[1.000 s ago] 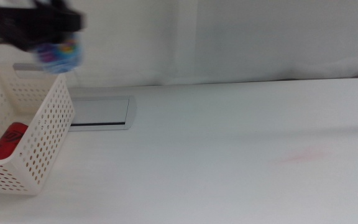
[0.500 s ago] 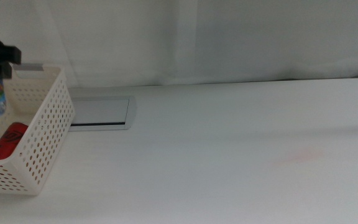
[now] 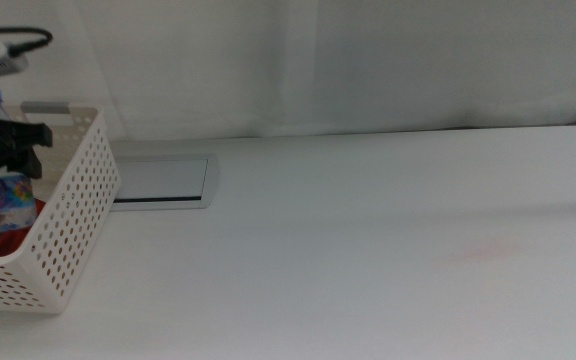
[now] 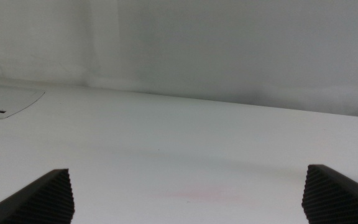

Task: Use arms to grab the bottles and put them into the dustbin to the left of the table.

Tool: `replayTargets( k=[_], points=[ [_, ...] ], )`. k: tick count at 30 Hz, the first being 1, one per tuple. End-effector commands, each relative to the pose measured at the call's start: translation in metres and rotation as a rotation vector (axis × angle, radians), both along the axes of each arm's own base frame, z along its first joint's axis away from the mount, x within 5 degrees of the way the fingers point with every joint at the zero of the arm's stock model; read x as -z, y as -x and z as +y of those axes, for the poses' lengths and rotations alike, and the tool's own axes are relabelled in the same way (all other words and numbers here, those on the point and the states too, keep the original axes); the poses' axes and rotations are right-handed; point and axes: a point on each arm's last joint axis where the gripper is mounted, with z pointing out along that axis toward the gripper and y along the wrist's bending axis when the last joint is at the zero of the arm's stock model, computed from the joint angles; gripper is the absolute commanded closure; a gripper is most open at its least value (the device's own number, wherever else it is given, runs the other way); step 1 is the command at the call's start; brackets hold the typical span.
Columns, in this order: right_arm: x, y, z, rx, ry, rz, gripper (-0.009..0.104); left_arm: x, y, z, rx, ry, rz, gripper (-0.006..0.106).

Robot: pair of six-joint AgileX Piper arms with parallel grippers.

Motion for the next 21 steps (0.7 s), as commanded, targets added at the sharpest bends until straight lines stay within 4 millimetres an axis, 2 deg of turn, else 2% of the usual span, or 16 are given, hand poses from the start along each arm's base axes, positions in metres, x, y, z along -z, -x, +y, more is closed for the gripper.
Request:
replayTargets(
  k=[1, 6, 10, 12, 14, 15, 17, 20, 21],
  points=[
    [0.001, 0.0, 0.0, -0.002, 0.015, -0.009, -0.008, 0.011, -0.011, 0.004, -0.011, 0.011, -0.018, 0.103],
    [0.001, 0.0, 0.0, -0.002, 0.015, -0.009, -0.008, 0.04, -0.021, 0.006, -0.006, 0.02, 0.043, 0.103],
    [0.001, 0.0, 0.0, -0.002, 0.015, -0.009, -0.008, 0.044, -0.024, 0.007, -0.006, 0.018, 0.042, 0.103],
    [0.001, 0.0, 0.0, -0.002, 0.015, -0.009, -0.008, 0.044, -0.025, 0.007, -0.023, 0.023, 0.026, 0.098],
    [0.001, 0.0, 0.0, -0.002, 0.015, -0.009, -0.008, 0.043, -0.026, 0.007, -0.033, 0.024, 0.012, 0.086],
    [0.001, 0.0, 0.0, -0.002, 0.015, -0.009, -0.008, 0.043, -0.026, 0.007, -0.033, 0.023, 0.007, 0.076],
    [0.001, 0.0, 0.0, -0.002, 0.015, -0.009, -0.008, 0.043, -0.027, 0.007, -0.033, 0.022, 0.005, 0.052],
    [0.001, 0.0, 0.0, -0.002, 0.015, -0.009, -0.008, 0.043, -0.027, 0.007, -0.033, 0.022, 0.005, 0.007],
    [0.001, 0.0, 0.0, -0.002, 0.015, -0.009, -0.008, 0.043, -0.027, 0.008, -0.036, 0.023, 0.003, 0.008]
  ],
)
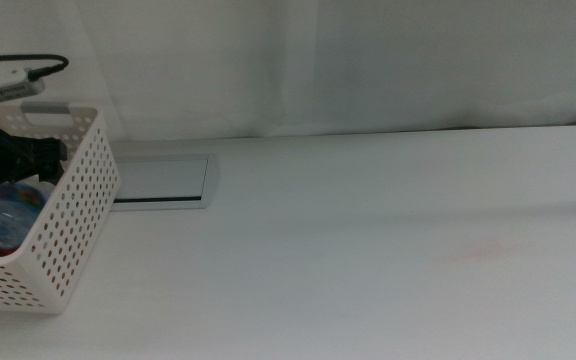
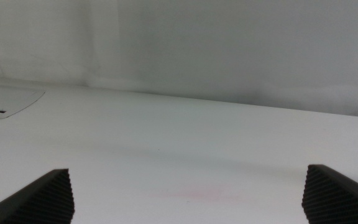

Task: Use arms to grab the bottles and put them into the dustbin to the left of the table.

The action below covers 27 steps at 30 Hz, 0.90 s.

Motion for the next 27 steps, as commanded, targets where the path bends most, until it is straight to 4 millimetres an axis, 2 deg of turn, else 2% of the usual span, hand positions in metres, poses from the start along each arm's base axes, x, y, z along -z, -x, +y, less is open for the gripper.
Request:
replayTargets(
  k=[1, 5, 7, 10, 14, 17, 21, 24, 27],
  points=[
    [0.001, 0.0, 0.0, -0.002, 0.015, -0.009, -0.008, -0.003, -0.003, 0.0, -0.017, 0.009, -0.03, 0.008],
    [0.001, 0.0, 0.0, -0.002, 0.015, -0.009, -0.008, -0.006, -0.002, 0.0, -0.023, 0.009, -0.045, 0.009],
    [0.001, 0.0, 0.0, -0.002, 0.015, -0.009, -0.008, -0.017, -0.001, 0.0, -0.023, 0.002, -0.077, 0.009],
    [0.001, 0.0, 0.0, -0.002, 0.015, -0.009, -0.008, -0.041, 0.001, -0.002, -0.022, -0.002, -0.146, 0.009],
    [0.001, 0.0, 0.0, -0.002, 0.015, -0.009, -0.008, -0.09, 0.017, -0.009, 0.013, -0.017, -0.295, 0.009],
    [0.001, 0.0, 0.0, -0.002, 0.015, -0.009, -0.008, -0.134, 0.043, -0.015, 0.024, -0.05, -0.416, 0.009],
    [0.001, 0.0, 0.0, -0.002, 0.015, -0.009, -0.008, -0.188, 0.087, -0.029, 0.055, -0.058, -0.569, 0.009],
    [0.001, 0.0, 0.0, -0.002, 0.015, -0.009, -0.008, -0.217, 0.123, -0.048, 0.139, -0.08, -0.692, 0.01],
    [0.001, 0.0, 0.0, -0.002, 0.015, -0.009, -0.008, -0.232, 0.157, -0.067, 0.233, -0.107, -0.782, 0.016]
  ],
)
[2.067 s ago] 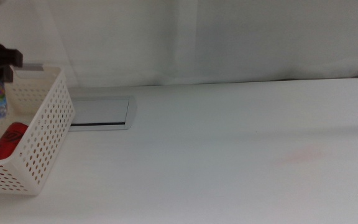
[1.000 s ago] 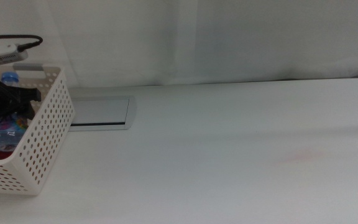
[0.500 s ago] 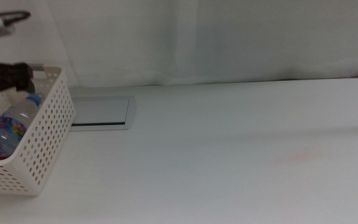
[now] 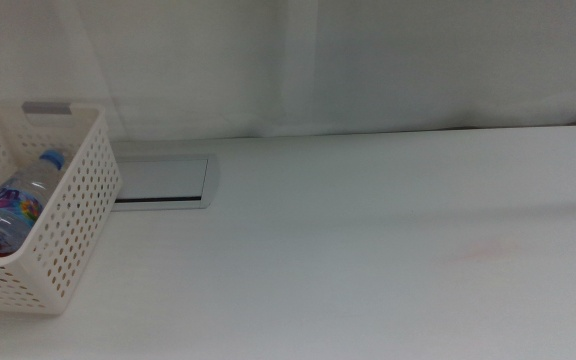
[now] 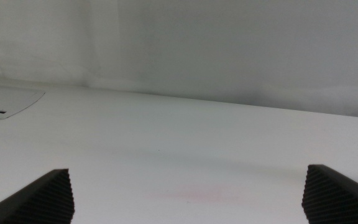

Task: Use arms to grab the bottles and put them into the dustbin to the left of the table.

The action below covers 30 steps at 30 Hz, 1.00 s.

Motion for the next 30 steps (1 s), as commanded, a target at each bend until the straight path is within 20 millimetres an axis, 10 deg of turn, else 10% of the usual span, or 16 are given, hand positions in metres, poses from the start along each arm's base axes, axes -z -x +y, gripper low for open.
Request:
replayTargets(
  k=[1, 9, 19, 30],
  points=[
    [0.001, 0.0, 0.0, -0.002, 0.015, -0.009, -0.008, -0.007, 0.026, -0.014, 0.065, -0.03, -0.062, 0.02],
    [0.001, 0.0, 0.0, -0.002, 0.015, -0.009, -0.008, 0.02, 0.094, -0.032, 0.144, -0.055, -0.094, 0.103],
    [0.001, 0.0, 0.0, -0.001, 0.013, -0.008, -0.008, 0.11, 0.149, -0.032, 0.105, -0.049, -0.128, 0.103],
    [-0.001, 0.001, 0.003, -0.032, -0.006, -0.032, -0.008, 0.235, 0.154, -0.026, -0.007, 0.05, -0.006, 0.103]
  ],
)
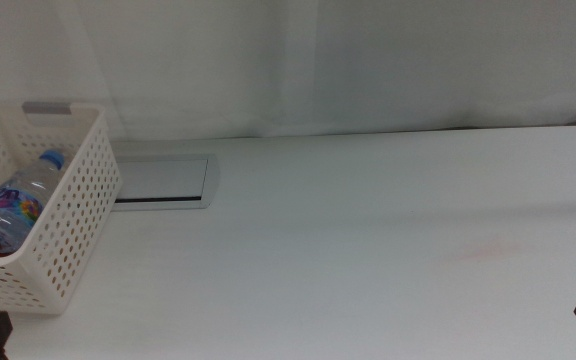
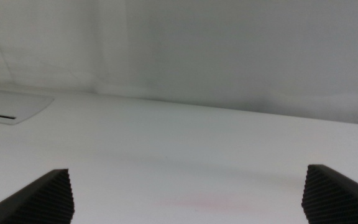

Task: Use arms to grab the bottles and put them into the dustbin to the left of the table.

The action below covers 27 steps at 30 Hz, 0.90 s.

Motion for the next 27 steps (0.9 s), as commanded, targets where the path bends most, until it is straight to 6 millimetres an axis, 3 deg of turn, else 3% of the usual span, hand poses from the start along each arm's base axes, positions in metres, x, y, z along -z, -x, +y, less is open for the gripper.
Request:
replayTargets(
  k=[1, 11, 18, 27],
  points=[
    [0.001, 0.001, 0.001, -0.012, 0.003, -0.015, -0.008, 0.009, -0.001, 0.001, -0.015, 0.019, -0.012, 0.103],
    [-0.005, 0.006, 0.001, -0.035, -0.014, -0.093, -0.008, 0.011, -0.001, 0.001, -0.007, -0.013, -0.026, 0.103],
    [-0.001, 0.015, -0.02, 0.121, -0.015, -0.097, -0.008, 0.011, -0.001, 0.001, 0.019, -0.081, -0.036, 0.103],
    [0.0, 0.017, -0.022, 0.14, -0.02, -0.095, -0.008, 0.009, -0.002, 0.002, 0.025, -0.107, -0.051, 0.103]
  ],
)
